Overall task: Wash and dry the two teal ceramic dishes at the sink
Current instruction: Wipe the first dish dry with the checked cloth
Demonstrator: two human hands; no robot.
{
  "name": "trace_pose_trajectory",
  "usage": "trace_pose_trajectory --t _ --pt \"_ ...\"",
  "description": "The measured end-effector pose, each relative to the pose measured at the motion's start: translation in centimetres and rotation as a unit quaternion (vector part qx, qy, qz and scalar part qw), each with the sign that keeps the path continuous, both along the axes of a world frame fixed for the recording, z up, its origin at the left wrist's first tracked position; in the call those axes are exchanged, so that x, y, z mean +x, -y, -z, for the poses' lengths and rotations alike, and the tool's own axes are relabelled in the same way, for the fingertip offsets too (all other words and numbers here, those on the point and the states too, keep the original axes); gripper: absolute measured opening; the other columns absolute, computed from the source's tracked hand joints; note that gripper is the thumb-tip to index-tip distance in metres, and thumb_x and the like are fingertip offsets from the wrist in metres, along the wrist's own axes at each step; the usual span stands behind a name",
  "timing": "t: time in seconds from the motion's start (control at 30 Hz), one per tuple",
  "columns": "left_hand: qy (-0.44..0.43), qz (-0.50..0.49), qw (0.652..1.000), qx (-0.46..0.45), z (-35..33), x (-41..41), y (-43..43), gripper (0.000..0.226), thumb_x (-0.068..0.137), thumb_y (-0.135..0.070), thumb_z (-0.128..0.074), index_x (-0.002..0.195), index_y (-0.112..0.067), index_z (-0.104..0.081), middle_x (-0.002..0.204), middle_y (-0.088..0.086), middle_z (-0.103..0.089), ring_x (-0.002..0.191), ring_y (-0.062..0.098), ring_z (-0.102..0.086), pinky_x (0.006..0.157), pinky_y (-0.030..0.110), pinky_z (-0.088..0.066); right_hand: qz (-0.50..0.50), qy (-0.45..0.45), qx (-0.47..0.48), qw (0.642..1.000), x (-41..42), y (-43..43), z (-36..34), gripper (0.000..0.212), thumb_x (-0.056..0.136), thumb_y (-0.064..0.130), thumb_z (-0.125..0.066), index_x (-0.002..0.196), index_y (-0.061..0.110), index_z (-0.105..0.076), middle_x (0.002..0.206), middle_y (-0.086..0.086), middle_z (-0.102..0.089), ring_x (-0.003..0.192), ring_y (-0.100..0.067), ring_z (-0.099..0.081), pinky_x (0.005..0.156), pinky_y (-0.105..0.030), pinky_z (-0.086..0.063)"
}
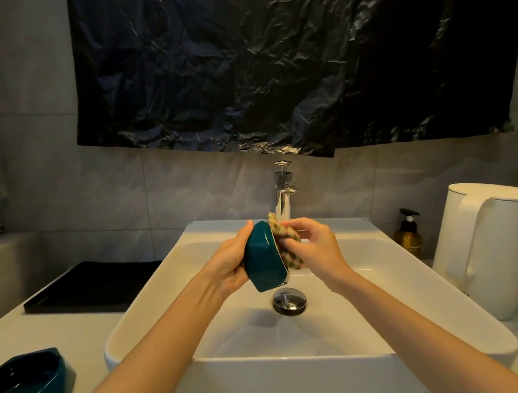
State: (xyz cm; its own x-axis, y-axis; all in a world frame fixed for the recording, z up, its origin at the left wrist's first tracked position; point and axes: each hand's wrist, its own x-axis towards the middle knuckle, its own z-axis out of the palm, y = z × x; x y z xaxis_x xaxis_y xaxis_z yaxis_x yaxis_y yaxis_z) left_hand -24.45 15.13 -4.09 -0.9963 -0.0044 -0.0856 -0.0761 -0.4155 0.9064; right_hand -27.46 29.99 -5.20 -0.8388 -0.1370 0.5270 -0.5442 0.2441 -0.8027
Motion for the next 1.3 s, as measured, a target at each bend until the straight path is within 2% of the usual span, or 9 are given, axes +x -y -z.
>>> trace_pose_trajectory --t 0.17,0.3,0.37,0.53,0.7,0.77,0.87,1.03,1.3 --pt "0.007 -0.024 1.000 0.008 -0.2 0.0 0.3 0.025 0.093 -0.037 -0.052 0.102 -0.014 -0.055 0.107 0.017 -0.061 0.096 0.025 -0.060 0.079 0.037 -0.053 0.008 0.030 0.056 0.998 0.5 -0.5 0.1 0.019 0.081 0.017 -0.074 0.093 0.026 -0.063 0.090 0.012 -0.065 0.084 -0.003 -0.061 0.061 -0.009 -0.046" --pt "0.013 -0.020 0.999 0.026 -0.4 0.3 0.4 0.025 0.092 -0.034 -0.055 0.102 -0.011 -0.057 0.104 0.016 -0.062 0.095 0.026 -0.061 0.076 0.036 -0.054 -0.111 0.104 -0.066 0.986 1.2 -0.7 -1.1 0.017 0.079 0.019 -0.075 0.092 0.028 -0.067 0.093 0.008 -0.072 0.090 -0.011 -0.067 0.066 -0.020 -0.055" --pt "0.014 -0.006 0.999 0.035 -0.4 0.6 0.3 0.023 0.091 -0.032 -0.057 0.101 -0.011 -0.056 0.104 0.016 -0.063 0.094 0.026 -0.062 0.072 0.035 -0.054 -0.096 0.089 -0.096 0.987 1.2 -0.3 -1.3 0.017 0.080 0.021 -0.073 0.094 0.029 -0.066 0.095 0.008 -0.071 0.092 -0.010 -0.066 0.068 -0.018 -0.054" --pt "0.018 -0.003 1.000 0.010 -0.4 0.6 -0.3 0.024 0.090 -0.033 -0.058 0.101 -0.012 -0.054 0.102 0.015 -0.063 0.091 0.024 -0.062 0.071 0.031 -0.054 0.002 0.087 -0.064 0.994 0.6 0.3 -0.5 0.017 0.087 0.024 -0.067 0.102 0.027 -0.059 0.095 0.013 -0.061 0.087 -0.006 -0.060 0.056 -0.012 -0.047" --pt "0.037 -0.050 0.997 0.039 -0.3 0.4 0.2 0.024 0.087 -0.032 -0.062 0.096 -0.010 -0.056 0.101 0.015 -0.063 0.093 0.026 -0.063 0.072 0.033 -0.055 -0.037 0.118 0.008 0.992 1.4 0.1 -0.6 0.010 0.088 0.019 -0.065 0.094 0.027 -0.062 0.094 0.007 -0.063 0.086 -0.010 -0.060 0.061 -0.016 -0.048" --pt "0.045 -0.055 0.995 0.071 -0.4 0.5 0.4 0.024 0.086 -0.029 -0.064 0.096 -0.008 -0.056 0.101 0.017 -0.063 0.094 0.027 -0.062 0.067 0.036 -0.054 -0.063 0.071 -0.017 0.995 1.8 0.0 -0.9 0.014 0.085 0.016 -0.068 0.091 0.028 -0.065 0.095 0.005 -0.066 0.091 -0.012 -0.062 0.064 -0.018 -0.052" --pt "0.050 -0.057 0.991 0.108 -0.6 0.6 0.4 0.027 0.086 -0.027 -0.065 0.101 -0.007 -0.056 0.101 0.018 -0.062 0.092 0.028 -0.063 0.065 0.039 -0.053 -0.021 -0.094 0.008 0.995 2.2 0.1 -0.8 0.019 0.082 0.012 -0.071 0.097 0.022 -0.068 0.096 0.007 -0.064 0.093 -0.010 -0.059 0.070 -0.017 -0.054" --pt "0.046 -0.078 0.986 0.140 -0.6 0.4 0.7 0.023 0.087 -0.022 -0.064 0.097 -0.002 -0.058 0.091 0.017 -0.063 0.080 0.023 -0.063 0.052 0.033 -0.057 0.011 -0.336 0.149 0.930 1.8 0.0 0.0 0.030 0.073 0.010 -0.076 0.102 0.012 -0.070 0.099 -0.004 -0.061 0.093 -0.010 -0.056 0.078 -0.010 -0.047" --pt "0.055 -0.094 0.986 0.129 0.1 -0.4 1.5 0.041 0.086 -0.029 -0.065 0.113 0.000 -0.058 0.100 0.017 -0.065 0.087 0.026 -0.063 0.078 0.038 -0.052 -0.033 -0.434 0.366 0.823 2.8 1.1 0.6 0.031 0.069 0.014 -0.082 0.098 0.010 -0.072 0.100 -0.008 -0.063 0.089 -0.021 -0.058 0.070 -0.026 -0.054"
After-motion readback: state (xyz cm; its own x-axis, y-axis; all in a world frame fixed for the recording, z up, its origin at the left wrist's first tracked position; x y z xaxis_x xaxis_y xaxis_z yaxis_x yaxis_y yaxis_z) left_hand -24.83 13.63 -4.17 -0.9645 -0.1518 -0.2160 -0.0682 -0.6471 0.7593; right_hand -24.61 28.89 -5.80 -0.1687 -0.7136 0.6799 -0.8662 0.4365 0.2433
